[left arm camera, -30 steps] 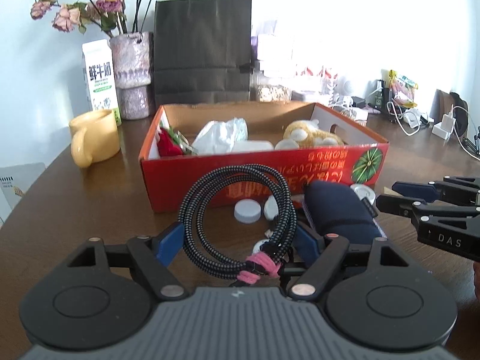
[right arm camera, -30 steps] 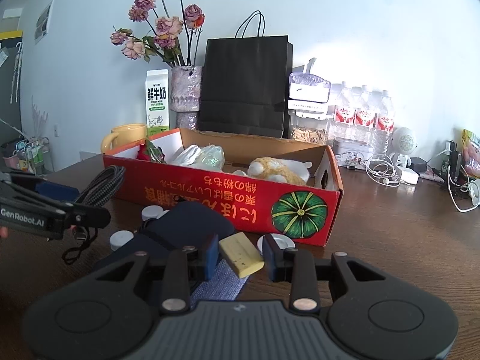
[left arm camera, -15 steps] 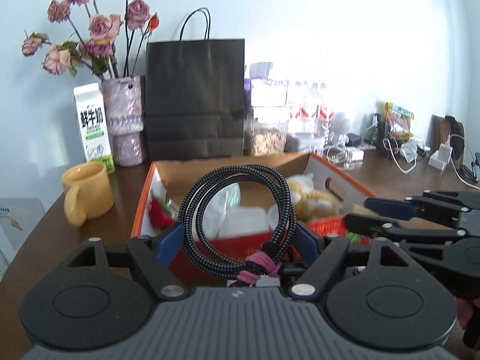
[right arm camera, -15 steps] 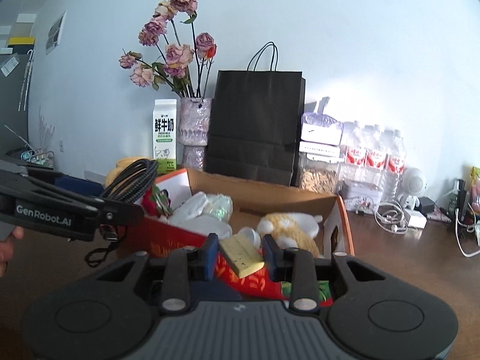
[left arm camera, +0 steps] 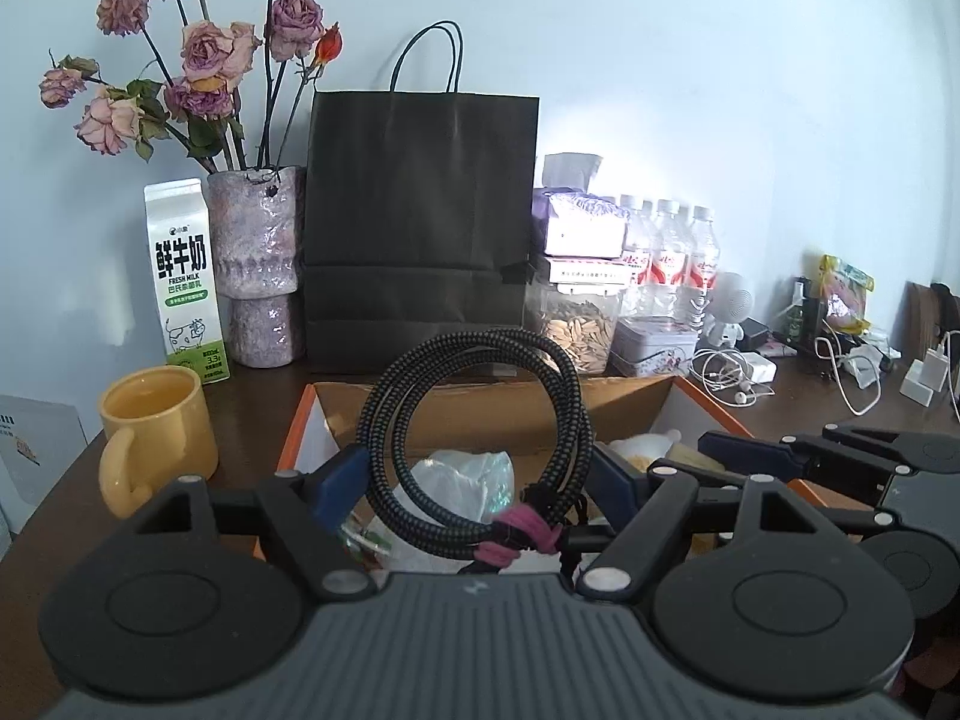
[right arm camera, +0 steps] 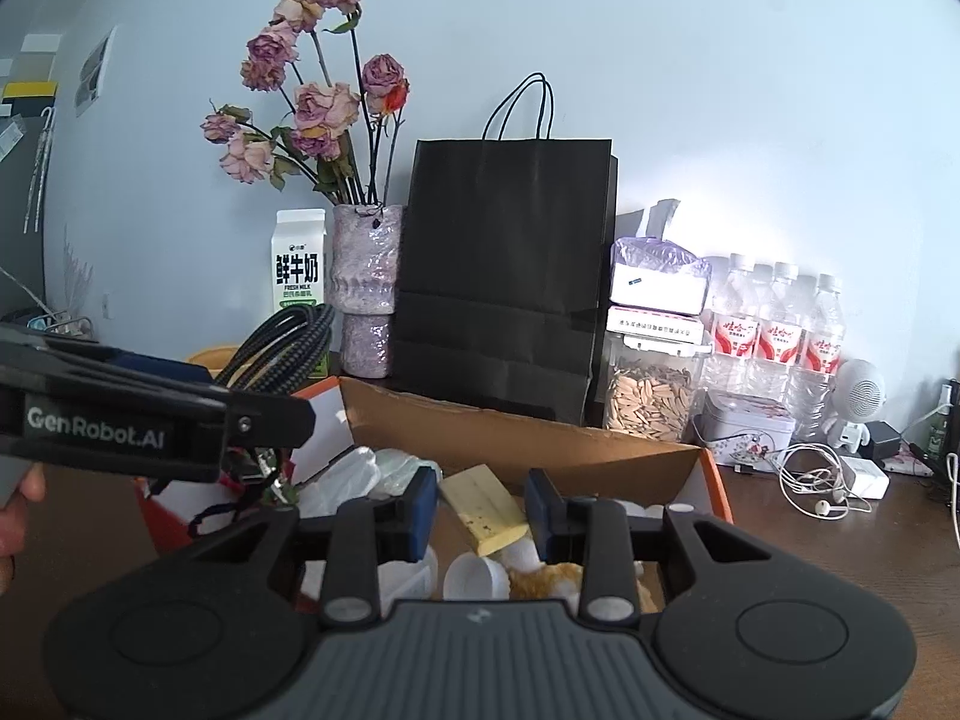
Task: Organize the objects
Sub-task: 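Carry the cable with the left tool into the box while the right tool drops the soap there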
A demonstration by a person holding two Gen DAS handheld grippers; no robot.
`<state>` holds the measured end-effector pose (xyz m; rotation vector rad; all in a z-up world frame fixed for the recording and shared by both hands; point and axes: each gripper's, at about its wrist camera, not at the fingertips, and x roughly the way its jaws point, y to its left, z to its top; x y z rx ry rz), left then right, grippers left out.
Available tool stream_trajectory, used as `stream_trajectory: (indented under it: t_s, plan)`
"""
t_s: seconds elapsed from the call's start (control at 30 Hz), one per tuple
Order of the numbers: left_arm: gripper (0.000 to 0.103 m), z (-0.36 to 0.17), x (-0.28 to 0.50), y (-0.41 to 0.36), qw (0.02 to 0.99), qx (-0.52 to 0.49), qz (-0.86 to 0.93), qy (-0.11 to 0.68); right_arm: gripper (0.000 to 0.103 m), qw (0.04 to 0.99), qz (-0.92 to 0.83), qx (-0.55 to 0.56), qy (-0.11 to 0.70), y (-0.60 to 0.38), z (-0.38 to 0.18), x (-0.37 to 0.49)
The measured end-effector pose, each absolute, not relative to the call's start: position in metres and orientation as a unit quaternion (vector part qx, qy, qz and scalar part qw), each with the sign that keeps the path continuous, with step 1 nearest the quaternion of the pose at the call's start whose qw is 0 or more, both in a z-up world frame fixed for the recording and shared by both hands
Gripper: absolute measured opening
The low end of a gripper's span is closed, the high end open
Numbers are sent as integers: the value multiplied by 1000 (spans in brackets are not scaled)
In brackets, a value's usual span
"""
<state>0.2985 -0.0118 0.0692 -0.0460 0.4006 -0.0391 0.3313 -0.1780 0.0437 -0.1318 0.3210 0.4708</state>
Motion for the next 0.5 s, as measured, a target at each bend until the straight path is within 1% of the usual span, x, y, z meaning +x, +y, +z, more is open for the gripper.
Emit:
stream_trajectory:
  t_s: [0.27, 0.5]
  plan:
    - [79, 57, 335, -7, 977, -36, -6, 211, 31, 958, 231, -53, 162, -172, 37, 369]
    - [79, 42, 353, -2, 972, -34, -6, 234, 31, 954, 233, -54, 181, -174, 24, 381]
